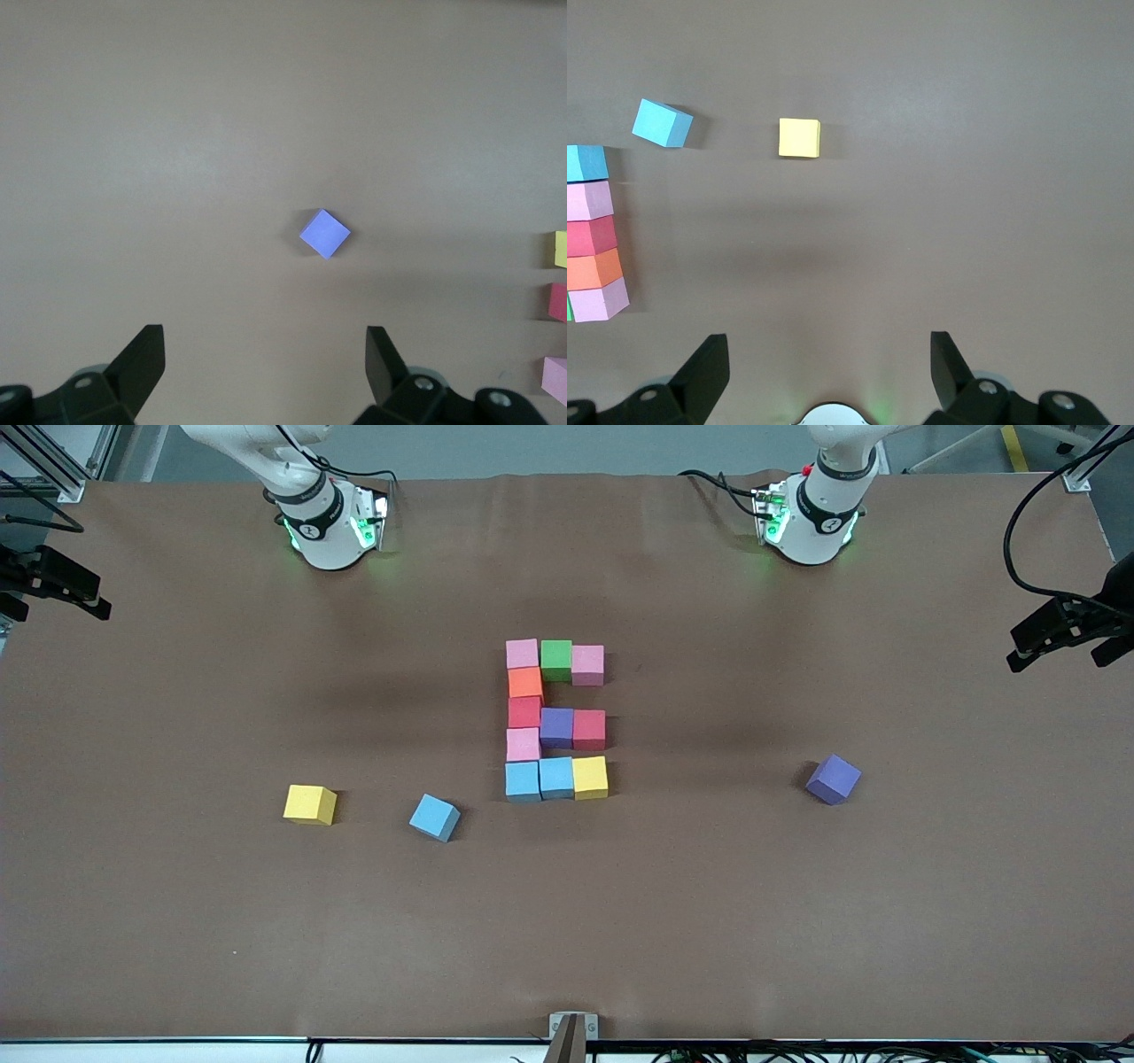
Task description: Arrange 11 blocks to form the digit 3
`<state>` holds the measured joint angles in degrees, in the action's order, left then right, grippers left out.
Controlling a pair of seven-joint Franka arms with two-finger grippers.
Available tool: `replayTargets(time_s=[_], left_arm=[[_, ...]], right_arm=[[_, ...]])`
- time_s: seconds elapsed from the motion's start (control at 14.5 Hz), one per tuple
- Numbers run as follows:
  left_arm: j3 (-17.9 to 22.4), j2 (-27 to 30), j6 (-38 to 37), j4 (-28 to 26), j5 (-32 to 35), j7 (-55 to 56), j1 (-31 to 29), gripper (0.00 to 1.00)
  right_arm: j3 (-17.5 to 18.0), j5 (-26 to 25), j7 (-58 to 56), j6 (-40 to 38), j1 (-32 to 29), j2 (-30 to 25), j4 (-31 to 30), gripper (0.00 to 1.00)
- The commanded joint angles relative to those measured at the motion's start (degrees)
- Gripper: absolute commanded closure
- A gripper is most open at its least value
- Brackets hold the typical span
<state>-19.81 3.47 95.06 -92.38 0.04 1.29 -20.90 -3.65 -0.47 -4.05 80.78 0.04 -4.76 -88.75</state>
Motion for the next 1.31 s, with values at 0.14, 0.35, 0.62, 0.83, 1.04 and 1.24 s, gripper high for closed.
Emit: replayTargets(time_s=[0.14, 0.35, 0.62, 0.83, 1.04, 1.24], left_arm=[[0.9, -0.5, -0.6, 1.1, -1.0, -2.2, 0.1, 0.0], [6.9, -1.3, -0.6, 1.1, -1.1, -3.7, 6.0, 0.0], [19.4, -1.4, -0.6, 1.1, -1.1, -3.4, 18.3, 0.0], [19.6, -1.4, -0.6, 1.1, -1.1, -3.0, 19.0, 0.0], [19.5, -2.1, -0.6, 1.1, -1.2, -2.9, 19.7, 0.0], [20.0, -2.2, -0.3, 1.1, -1.1, -2.7, 20.9, 0.0]], right_arm=[[0.6, 0.1, 0.6, -0.3, -1.0, 0.2, 0.6, 0.0], [0.6, 0.1, 0.6, -0.3, -1.0, 0.2, 0.5, 0.0], [0.6, 0.1, 0.5, 0.0, -1.0, 0.2, 0.5, 0.0], [0.6, 0.1, 0.5, -0.1, -1.0, 0.2, 0.5, 0.0], [0.6, 0.1, 0.5, -0.1, -1.0, 0.2, 0.5, 0.0], [0.6, 0.1, 0.5, -0.7, -1.0, 0.0, 0.5, 0.0]])
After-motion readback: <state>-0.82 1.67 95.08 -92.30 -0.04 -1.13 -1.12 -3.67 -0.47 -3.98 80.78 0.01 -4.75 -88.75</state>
